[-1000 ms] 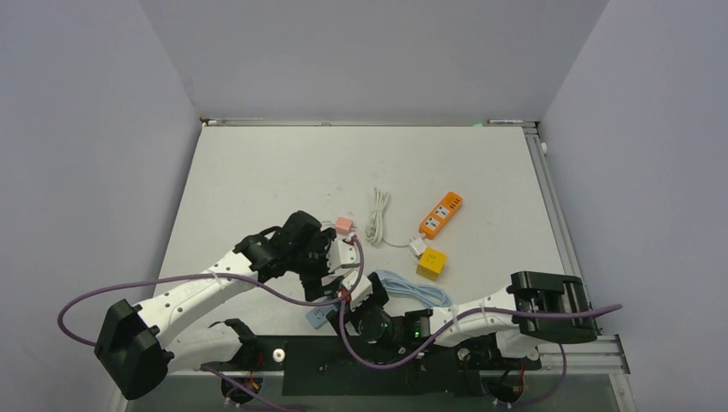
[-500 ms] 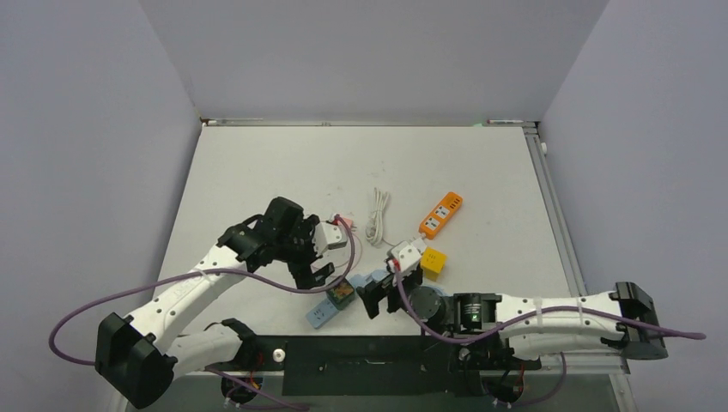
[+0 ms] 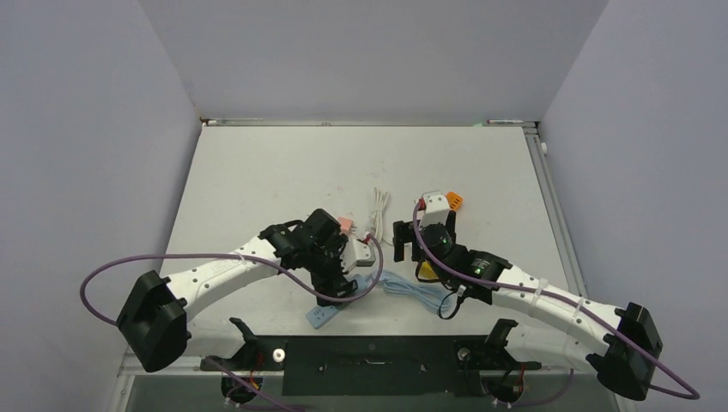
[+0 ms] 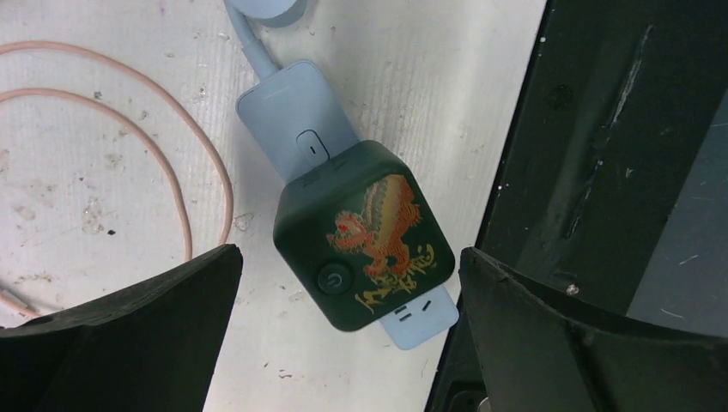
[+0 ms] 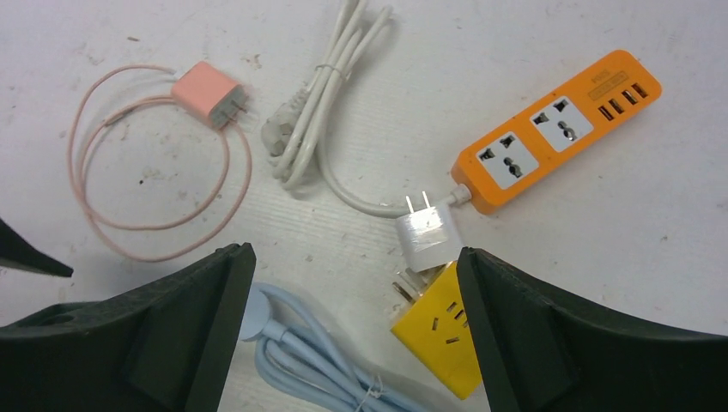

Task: Insert the plug

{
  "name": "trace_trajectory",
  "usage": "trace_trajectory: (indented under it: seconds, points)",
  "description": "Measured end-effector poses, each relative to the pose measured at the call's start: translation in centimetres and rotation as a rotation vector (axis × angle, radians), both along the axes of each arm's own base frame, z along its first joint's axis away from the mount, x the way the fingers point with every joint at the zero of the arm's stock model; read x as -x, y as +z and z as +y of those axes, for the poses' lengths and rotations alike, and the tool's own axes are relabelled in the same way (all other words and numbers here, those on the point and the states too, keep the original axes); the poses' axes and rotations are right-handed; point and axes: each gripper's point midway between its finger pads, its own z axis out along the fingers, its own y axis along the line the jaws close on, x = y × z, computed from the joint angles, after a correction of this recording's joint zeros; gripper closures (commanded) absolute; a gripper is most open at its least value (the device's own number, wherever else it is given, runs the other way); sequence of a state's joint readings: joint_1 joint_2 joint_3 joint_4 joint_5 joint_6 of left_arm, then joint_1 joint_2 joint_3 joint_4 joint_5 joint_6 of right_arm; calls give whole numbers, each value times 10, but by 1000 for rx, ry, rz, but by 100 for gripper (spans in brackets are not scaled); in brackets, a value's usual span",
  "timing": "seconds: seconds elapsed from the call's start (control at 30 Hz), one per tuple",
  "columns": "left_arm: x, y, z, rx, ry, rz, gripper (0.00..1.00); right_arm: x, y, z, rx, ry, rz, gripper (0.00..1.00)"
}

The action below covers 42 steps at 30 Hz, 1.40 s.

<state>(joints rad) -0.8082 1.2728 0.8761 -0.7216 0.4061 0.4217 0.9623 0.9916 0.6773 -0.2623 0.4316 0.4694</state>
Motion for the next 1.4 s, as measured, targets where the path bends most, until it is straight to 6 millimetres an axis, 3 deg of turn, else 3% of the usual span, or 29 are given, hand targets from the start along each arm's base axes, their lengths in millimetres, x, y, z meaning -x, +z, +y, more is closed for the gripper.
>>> trace_trajectory:
  seconds: [0.13, 0.23, 0.43, 0.57, 0.7, 0.97, 1.1, 1.27, 1.33, 1.4]
  points:
    - [-1, -14, -4, -47, -12, 12, 1, -19, -4, -15, 20, -68, 35, 7]
    - [-2, -23, -5, -76, -19, 10, 15, -32, -5, -30, 32, -123, 53, 6]
    - [-3, -31, -1, -100, -44, -24, 35, -53, -11, -51, 61, -203, 90, 5]
    - [-7, -33, 10, -93, -64, -88, 40, -53, -21, -53, 83, -205, 122, 0]
    - [-7, -32, 22, -82, -75, -140, 47, -51, -26, -53, 81, -203, 139, 7]
    - [-5, -32, 36, -78, -136, -196, 51, -41, -43, -56, 89, -208, 188, 8]
    - [-3, -33, 54, -103, -212, -270, 47, -40, -42, -57, 88, -208, 191, 6]
    - [-5, -33, 76, -154, -275, -331, 23, -46, -43, -66, 79, -242, 192, 1]
    - [-6, -33, 78, -167, -291, -339, 2, -56, -46, -77, 77, -287, 197, 0]
    - [-5, -37, 85, -205, -296, -325, 4, -69, -55, -90, 93, -334, 223, 2]
